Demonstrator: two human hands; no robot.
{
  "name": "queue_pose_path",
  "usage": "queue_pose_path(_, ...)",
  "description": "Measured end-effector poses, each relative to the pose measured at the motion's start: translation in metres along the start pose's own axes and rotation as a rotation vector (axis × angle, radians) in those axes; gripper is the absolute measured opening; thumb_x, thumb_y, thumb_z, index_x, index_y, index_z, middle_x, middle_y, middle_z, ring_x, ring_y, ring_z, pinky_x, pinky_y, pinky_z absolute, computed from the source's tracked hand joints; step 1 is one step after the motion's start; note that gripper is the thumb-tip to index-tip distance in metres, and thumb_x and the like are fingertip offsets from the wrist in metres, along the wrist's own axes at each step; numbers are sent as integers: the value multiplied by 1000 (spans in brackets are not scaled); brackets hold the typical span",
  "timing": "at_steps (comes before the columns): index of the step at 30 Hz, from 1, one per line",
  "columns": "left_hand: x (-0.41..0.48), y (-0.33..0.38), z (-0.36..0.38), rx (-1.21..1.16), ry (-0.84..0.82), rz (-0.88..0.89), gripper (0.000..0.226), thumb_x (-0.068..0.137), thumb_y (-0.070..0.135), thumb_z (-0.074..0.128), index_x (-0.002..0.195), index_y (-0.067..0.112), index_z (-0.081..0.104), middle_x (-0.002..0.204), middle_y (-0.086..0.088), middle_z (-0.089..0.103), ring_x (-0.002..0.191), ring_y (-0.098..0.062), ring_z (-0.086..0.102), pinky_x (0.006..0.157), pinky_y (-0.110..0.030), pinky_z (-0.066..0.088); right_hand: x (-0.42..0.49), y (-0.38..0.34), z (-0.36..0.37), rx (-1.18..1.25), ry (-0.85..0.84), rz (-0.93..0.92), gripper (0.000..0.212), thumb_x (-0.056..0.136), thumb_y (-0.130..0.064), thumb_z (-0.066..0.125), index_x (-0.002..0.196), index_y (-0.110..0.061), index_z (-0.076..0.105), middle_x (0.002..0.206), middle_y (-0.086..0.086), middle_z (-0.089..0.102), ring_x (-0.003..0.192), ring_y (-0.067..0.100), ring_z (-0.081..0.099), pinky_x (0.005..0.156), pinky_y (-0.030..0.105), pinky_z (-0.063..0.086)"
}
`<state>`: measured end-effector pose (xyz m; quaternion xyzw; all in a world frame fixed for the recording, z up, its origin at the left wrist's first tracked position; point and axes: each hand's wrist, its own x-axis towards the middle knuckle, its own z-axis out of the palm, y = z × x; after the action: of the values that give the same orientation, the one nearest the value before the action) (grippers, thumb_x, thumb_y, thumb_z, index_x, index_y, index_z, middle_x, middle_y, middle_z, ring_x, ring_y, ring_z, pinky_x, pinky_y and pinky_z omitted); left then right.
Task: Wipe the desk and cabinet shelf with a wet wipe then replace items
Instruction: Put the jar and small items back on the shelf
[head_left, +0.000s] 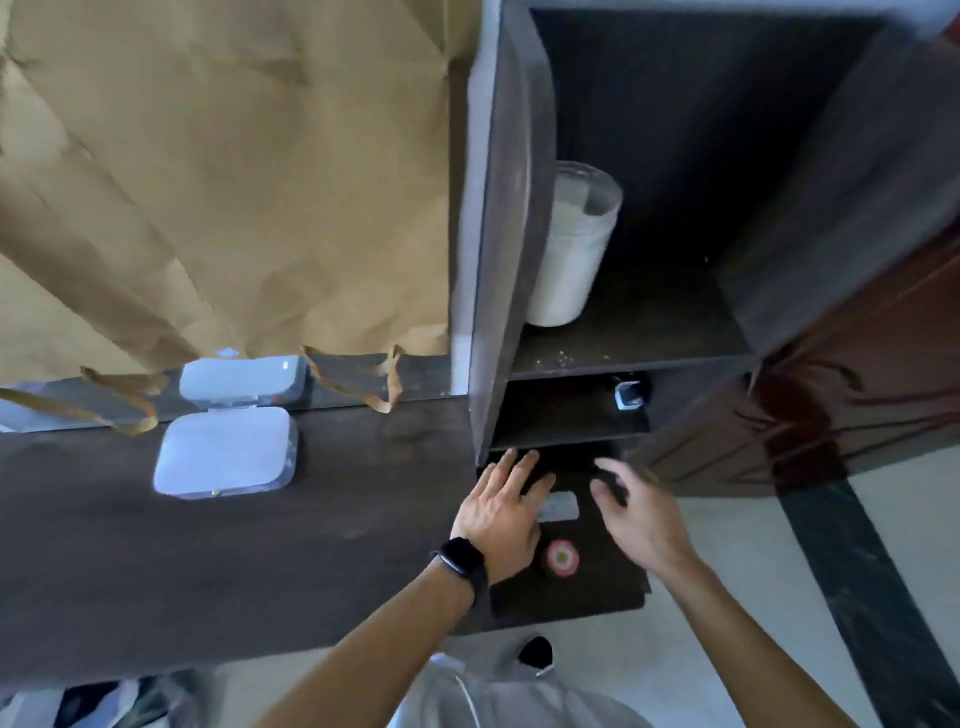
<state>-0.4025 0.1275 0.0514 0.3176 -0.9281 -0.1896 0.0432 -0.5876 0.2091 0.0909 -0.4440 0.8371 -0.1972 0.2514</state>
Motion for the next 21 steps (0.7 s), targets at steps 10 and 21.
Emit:
queue_pose_path(10, 69, 37, 23, 168, -458, -381, 95, 93, 47, 55, 157, 18, -10, 164, 1, -19, 152, -25, -6, 122, -49, 13, 99, 34, -35, -266, -197, 44, 77, 101, -39, 42, 156, -31, -12, 167, 2, -3, 128, 36, 52, 95, 43, 47)
queue_pose_path(21, 83, 51, 20, 57, -335, -500, 82, 92, 41, 55, 158, 19, 10, 166, 0, 2, 152, -25, 9, 121, -48, 19, 101, 60, -14, -189, 53, -99, 53, 92, -5, 57, 134, -24, 30, 117, 14, 49, 92, 38, 64, 66, 39, 43)
